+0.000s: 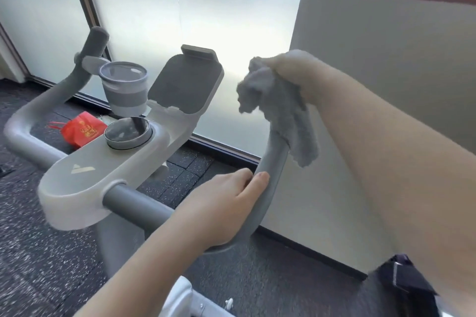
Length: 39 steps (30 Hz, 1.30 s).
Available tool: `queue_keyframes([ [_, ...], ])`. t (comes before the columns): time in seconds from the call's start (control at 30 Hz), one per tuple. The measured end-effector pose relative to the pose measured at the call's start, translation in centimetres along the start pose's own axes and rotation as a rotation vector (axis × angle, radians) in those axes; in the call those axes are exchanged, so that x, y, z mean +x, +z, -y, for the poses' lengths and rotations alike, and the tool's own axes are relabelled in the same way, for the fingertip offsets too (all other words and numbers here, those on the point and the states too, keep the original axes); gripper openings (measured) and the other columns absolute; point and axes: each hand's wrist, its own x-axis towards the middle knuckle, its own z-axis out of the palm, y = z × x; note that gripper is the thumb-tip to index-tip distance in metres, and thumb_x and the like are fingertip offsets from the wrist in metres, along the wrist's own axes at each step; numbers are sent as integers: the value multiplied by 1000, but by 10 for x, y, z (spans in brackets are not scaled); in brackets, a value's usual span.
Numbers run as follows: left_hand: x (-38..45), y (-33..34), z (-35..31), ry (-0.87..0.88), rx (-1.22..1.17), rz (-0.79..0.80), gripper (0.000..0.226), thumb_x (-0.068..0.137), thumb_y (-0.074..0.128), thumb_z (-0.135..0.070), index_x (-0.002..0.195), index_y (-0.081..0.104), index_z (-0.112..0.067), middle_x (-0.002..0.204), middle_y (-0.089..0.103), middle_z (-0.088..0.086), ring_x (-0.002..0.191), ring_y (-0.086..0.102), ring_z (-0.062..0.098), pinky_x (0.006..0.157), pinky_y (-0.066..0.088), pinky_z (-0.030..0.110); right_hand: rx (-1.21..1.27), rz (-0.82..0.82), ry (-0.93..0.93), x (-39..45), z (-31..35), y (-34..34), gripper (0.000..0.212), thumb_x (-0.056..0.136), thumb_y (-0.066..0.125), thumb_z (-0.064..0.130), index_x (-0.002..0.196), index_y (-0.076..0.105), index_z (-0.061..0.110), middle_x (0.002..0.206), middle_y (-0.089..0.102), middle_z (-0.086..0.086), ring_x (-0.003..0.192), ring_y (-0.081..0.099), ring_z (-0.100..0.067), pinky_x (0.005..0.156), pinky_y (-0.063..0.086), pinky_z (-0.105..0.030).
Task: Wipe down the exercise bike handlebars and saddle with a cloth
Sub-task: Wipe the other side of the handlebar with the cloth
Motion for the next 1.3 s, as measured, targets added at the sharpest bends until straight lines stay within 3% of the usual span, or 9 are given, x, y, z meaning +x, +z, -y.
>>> queue_keyframes([
  [0.07, 0, 0, 0, 3, 11, 3, 52, 91, 17, -64, 69, 39, -23, 77, 54, -2, 78, 55, 20, 77, 45, 38, 576, -40, -79, 0, -30, 9, 25, 83, 70, 37, 84, 71, 12, 87, 69, -13, 82, 66, -32, 65, 56, -42],
  [0.17, 0, 1, -1, 13, 15, -10, 52, 93, 19, -63, 69, 40, -22, 76, 54, -2, 76, 54, 19, 75, 45, 38, 689, -262, -172, -11, -46, 25, 30, 90, 63, 41, 92, 66, 11, 74, 66, -5, 61, 61, -19, 59, 50, -30],
  [0.33, -2, 1, -2, 20, 26, -14, 51, 94, 19, -61, 71, 40, -21, 78, 56, -2, 81, 55, 21, 81, 46, 41, 271, -567, -344, -28, -61, 52, 49, 86, 54, 59, 120, 50, 24, 103, 65, 0, 84, 65, -22, 77, 55, -47],
  [0.43, -2, 0, -3, 14, 27, -26, 50, 95, 20, -60, 69, 37, -21, 76, 52, -3, 83, 54, 22, 78, 44, 39, -287, -643, -427, -45, -70, 61, 72, 88, 63, 44, 146, 22, 33, 130, 45, 0, 96, 56, -19, 78, 49, -38],
  [0.6, -2, -1, -4, 13, 34, -32, 49, 96, 20, -60, 69, 35, -22, 75, 50, -2, 80, 52, 22, 70, 39, 38, -551, -584, -315, -16, -24, 25, 27, 87, 58, 44, 101, 63, 22, 95, 66, 0, 85, 64, -26, 74, 50, -34],
  [0.77, -2, -1, -2, 17, 20, -20, 50, 95, 19, -61, 70, 38, -22, 75, 53, -3, 80, 54, 20, 74, 44, 38, 238, -340, -69, 14, -17, 5, 38, 85, 62, 51, 103, 68, 17, 100, 70, -8, 93, 67, -27, 85, 54, -41],
  [1.0, -2, -1, -4, 27, 17, -22, 42, 96, 22, -58, 77, 47, -31, 92, 63, -4, 93, 58, 22, 81, 45, 37, 1158, -130, 109, -63, -90, 76, 56, 97, 39, 55, 68, 58, 11, 65, 55, -4, 46, 48, -16, 40, 40, -21],
  [1.2, -1, 0, -1, 40, 23, -20, 55, 95, 18, -60, 72, 48, -21, 83, 60, -2, 85, 57, 20, 84, 47, 42, 613, -575, -84, -54, -69, 63, 40, 101, 36, 44, 87, 58, 13, 62, 55, -1, 51, 53, -10, 53, 47, -22],
  [1.3, 0, 1, 2, 41, 27, -24, 55, 95, 18, -60, 72, 48, -20, 81, 59, -2, 83, 57, 20, 82, 47, 42, 323, -624, -248, -32, -67, 59, 34, 97, 34, 51, 111, 53, 27, 107, 64, 3, 100, 61, -13, 94, 47, -37],
])
